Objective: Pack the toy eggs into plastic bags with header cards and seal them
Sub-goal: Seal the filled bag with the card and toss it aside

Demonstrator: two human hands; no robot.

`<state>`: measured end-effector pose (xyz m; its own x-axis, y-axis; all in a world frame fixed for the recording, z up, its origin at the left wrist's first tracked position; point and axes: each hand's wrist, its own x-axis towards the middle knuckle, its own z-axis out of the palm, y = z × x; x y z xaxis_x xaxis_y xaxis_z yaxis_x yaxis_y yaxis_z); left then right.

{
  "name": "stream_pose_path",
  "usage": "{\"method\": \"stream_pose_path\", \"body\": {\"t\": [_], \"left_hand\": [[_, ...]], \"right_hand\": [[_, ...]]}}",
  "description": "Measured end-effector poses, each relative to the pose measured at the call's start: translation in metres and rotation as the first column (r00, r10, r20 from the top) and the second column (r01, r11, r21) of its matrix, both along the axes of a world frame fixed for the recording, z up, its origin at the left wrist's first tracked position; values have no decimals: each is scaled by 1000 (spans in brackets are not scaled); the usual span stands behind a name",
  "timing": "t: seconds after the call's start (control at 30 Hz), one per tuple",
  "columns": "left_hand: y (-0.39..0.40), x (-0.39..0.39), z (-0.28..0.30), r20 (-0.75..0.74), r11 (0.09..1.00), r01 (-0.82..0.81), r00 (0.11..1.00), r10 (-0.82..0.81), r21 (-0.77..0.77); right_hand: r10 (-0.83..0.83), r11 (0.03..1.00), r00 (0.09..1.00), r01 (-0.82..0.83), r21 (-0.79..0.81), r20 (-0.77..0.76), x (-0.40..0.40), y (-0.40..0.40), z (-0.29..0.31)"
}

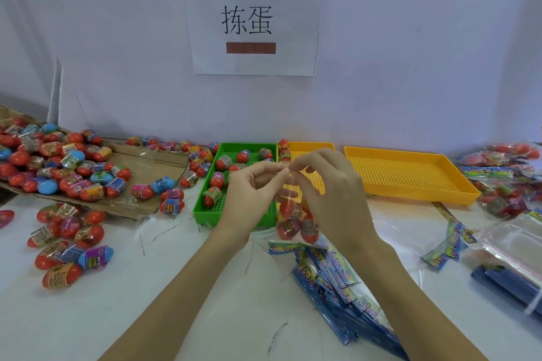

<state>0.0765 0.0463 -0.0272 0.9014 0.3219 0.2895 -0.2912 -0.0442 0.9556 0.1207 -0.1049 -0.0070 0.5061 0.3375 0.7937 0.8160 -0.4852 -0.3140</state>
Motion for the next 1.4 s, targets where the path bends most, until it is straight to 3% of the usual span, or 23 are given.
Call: {"method": "stream_pose_path", "body": {"t": [0.17, 0.37, 0.53, 0.7, 1.03, 1.27, 1.4], "left_hand": [[0, 0, 1, 66, 973, -30, 998, 15, 227], [4, -2, 0, 153, 835, -127, 987, 52, 535], [2, -2, 0, 184, 810, -122, 983, 18, 574], [5, 0, -2, 169, 807, -130, 985, 38, 576], [5, -2, 0, 247, 659, -158, 968, -43, 736], [5, -3, 2, 256, 668, -166, 966, -38, 726], [6, -3, 2, 254, 678, -167, 967, -31, 716]], "right_hand": [[2, 999, 1000, -1, -36, 10, 4, -3, -3], [30, 997, 994, -22, -80, 102, 11, -8, -4], [-4, 997, 998, 8, -74, 58, 10, -6, -6], [96, 991, 995, -98, -94, -32, 11, -9, -5], [123, 990, 985, -131, -52, -122, 17, -12, -7], [122, 992, 970, -115, 42, -212, 16, -11, -7], [167, 985, 964, -173, -15, -208, 16, -14, -4]]}}
